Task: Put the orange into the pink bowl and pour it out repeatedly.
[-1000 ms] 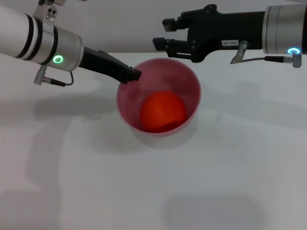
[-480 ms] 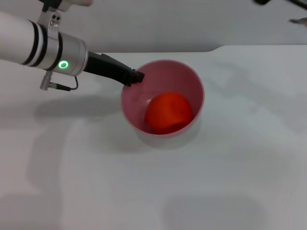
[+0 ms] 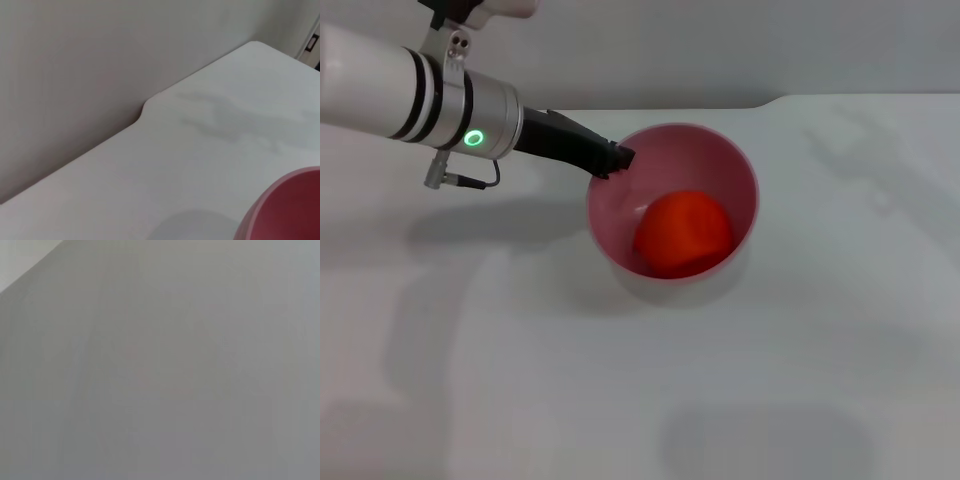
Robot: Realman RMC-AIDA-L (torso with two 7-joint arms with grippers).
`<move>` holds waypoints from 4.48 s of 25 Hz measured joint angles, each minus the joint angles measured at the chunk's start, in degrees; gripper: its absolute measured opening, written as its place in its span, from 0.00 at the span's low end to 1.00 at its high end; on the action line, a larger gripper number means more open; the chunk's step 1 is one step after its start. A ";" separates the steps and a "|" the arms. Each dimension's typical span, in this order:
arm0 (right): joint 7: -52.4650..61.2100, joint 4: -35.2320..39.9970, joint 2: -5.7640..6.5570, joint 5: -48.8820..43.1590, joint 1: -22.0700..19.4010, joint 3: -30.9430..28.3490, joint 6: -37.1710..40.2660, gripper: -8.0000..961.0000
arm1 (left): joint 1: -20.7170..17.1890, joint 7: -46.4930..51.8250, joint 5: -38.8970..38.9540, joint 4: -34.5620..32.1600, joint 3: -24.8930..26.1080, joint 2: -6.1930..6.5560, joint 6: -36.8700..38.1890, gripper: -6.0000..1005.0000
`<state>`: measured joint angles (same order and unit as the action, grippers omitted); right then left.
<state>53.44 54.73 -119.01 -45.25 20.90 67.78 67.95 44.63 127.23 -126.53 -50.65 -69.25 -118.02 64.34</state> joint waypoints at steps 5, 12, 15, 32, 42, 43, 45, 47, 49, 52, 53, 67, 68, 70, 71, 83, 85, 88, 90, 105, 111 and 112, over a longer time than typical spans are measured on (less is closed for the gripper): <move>-2.68 -3.16 0.02 4.74 1.74 0.23 1.40 0.68 | -0.24 -0.02 0.00 0.28 -0.37 -0.01 -0.65 0.05; -3.13 -4.81 0.00 6.06 3.13 0.30 2.13 0.68 | -0.30 -0.13 -0.03 0.56 -1.68 0.05 -1.09 0.05; -3.17 -5.05 -0.04 6.78 3.11 0.54 2.29 0.67 | -0.26 -0.13 -0.03 0.56 -2.20 0.12 -0.95 0.05; -6.19 -11.16 -0.18 11.58 1.55 0.58 9.65 0.67 | 0.06 0.41 -1.05 0.51 -2.22 0.55 5.87 0.05; -7.63 -16.44 -0.27 11.73 1.01 0.11 13.58 0.67 | 1.06 2.40 -9.50 0.14 -2.24 0.68 10.03 0.05; -7.65 -16.74 -0.25 11.75 1.06 0.15 13.64 0.67 | 1.20 2.91 -10.90 0.14 -2.25 0.68 9.76 0.05; -7.65 -17.19 -0.20 11.76 1.21 0.20 13.74 0.67 | 1.51 3.54 -12.79 0.24 -2.26 0.65 9.44 0.05; -7.65 -17.40 -0.18 11.77 1.33 0.23 13.79 0.67 | 1.75 3.71 -13.93 0.32 -2.28 0.62 9.44 0.05; -7.66 -17.48 -0.17 11.77 1.33 0.27 13.79 0.67 | 1.83 3.72 -14.21 0.45 -2.42 0.62 9.56 0.05; -7.66 -17.55 -0.17 11.77 1.33 0.27 13.82 0.67 | 1.93 3.73 -14.48 0.53 -3.23 0.65 9.95 0.05; -7.66 -17.55 -0.17 11.77 1.33 0.28 13.82 0.67 | 1.93 3.73 -14.48 0.53 -3.23 0.65 9.95 0.05; -7.66 -17.64 -0.08 11.77 1.13 0.46 13.88 0.67 | 1.55 5.14 -14.80 0.75 -4.97 0.67 9.69 0.08; -7.66 -17.64 -0.08 11.77 1.11 0.46 13.88 0.67 | 1.53 5.19 -14.80 0.78 -5.12 0.65 9.68 0.09; -7.66 -17.64 -0.08 11.77 1.10 0.46 13.93 0.67 | 1.52 5.22 -14.80 0.82 -5.24 0.64 9.70 0.09; -7.66 -17.65 -0.08 11.77 1.09 0.46 13.96 0.67 | 1.51 5.26 -14.79 0.84 -5.28 0.64 9.71 0.10; -7.66 -18.43 0.01 11.77 0.99 0.02 13.97 0.67 | 1.88 7.37 -14.87 -0.15 -4.87 0.49 10.22 0.22; -7.66 -18.58 0.02 11.77 1.01 0.00 13.97 0.67 | 1.95 7.74 -14.82 -1.64 -4.71 0.43 10.88 0.31; -7.66 -18.98 0.02 11.77 1.08 -0.02 13.96 0.67 | 1.61 7.98 -14.51 -5.06 -3.46 0.39 11.92 0.42; -7.66 -19.10 0.02 11.76 1.11 -0.01 13.81 0.67 | 1.19 8.06 -13.76 -8.28 -0.56 0.27 12.24 0.49; -12.76 -23.28 -0.21 11.81 1.14 -0.87 14.72 0.67 | -15.72 -53.23 71.33 7.57 11.62 0.07 5.95 0.81; -21.62 -28.07 -0.09 17.71 1.25 -1.41 14.30 0.67 | -19.48 -83.65 84.80 16.76 11.05 -0.77 6.96 0.81; -23.22 -29.03 -0.07 19.29 1.18 -1.63 14.23 0.67 | -19.94 -87.20 87.14 18.57 11.03 -0.78 6.95 0.81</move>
<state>30.22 25.69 -119.08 -25.96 22.08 66.15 82.18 24.69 40.04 -39.39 -32.08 -58.22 -118.80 71.28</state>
